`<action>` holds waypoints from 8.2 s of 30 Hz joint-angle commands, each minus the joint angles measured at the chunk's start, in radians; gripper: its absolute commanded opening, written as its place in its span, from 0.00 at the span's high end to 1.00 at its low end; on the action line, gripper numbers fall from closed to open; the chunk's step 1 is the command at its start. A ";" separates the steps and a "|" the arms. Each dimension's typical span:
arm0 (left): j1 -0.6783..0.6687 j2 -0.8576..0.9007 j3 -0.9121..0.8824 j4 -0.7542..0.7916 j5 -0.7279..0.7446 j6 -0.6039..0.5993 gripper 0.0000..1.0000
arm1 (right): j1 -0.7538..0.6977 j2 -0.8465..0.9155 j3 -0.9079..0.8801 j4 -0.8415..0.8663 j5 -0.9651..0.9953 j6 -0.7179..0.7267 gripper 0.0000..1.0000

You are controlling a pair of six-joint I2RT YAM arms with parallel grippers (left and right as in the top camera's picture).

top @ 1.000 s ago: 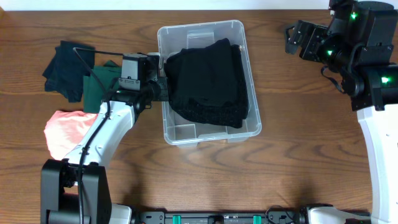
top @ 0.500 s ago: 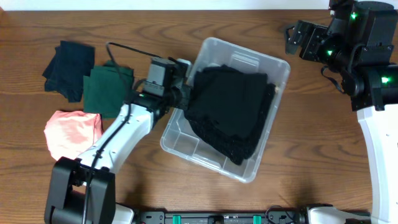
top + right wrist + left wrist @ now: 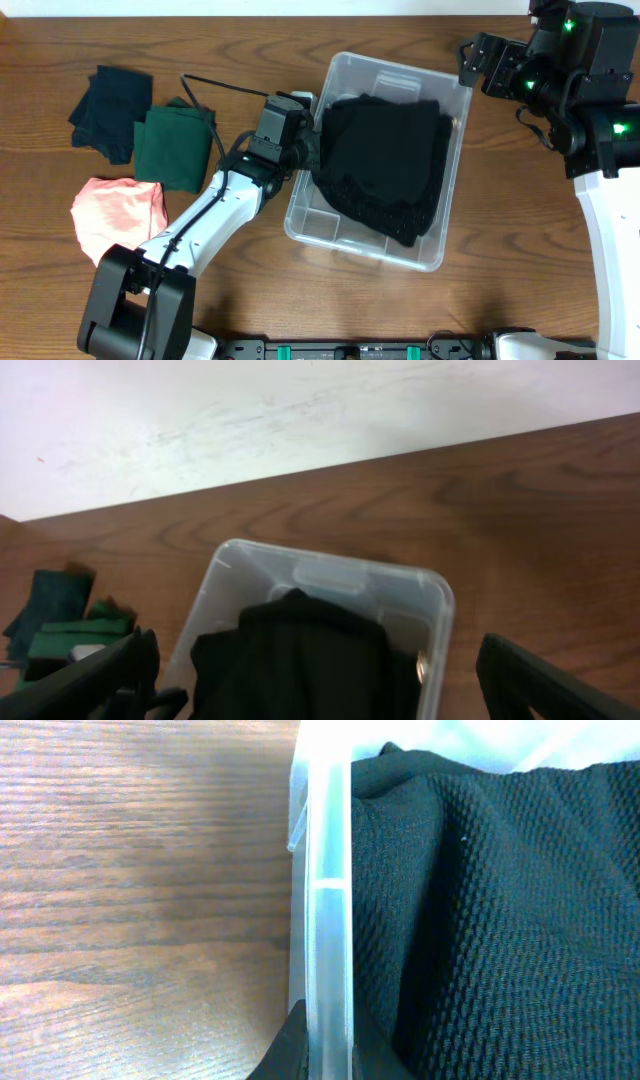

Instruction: Pack container

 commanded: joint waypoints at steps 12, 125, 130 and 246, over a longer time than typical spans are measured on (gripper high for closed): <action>-0.006 0.017 0.023 0.149 -0.094 -0.180 0.94 | -0.007 -0.005 0.002 -0.001 0.002 0.006 0.01; 0.241 0.451 0.023 -0.148 -1.028 0.520 0.54 | -0.007 -0.005 0.002 -0.001 0.002 0.006 0.01; 0.240 0.449 0.023 -0.148 -1.029 0.520 0.73 | -0.007 -0.005 0.002 -0.001 0.002 0.006 0.01; -0.243 -0.051 0.118 0.605 -0.481 0.612 0.70 | -0.007 -0.005 0.002 -0.001 0.002 0.006 0.01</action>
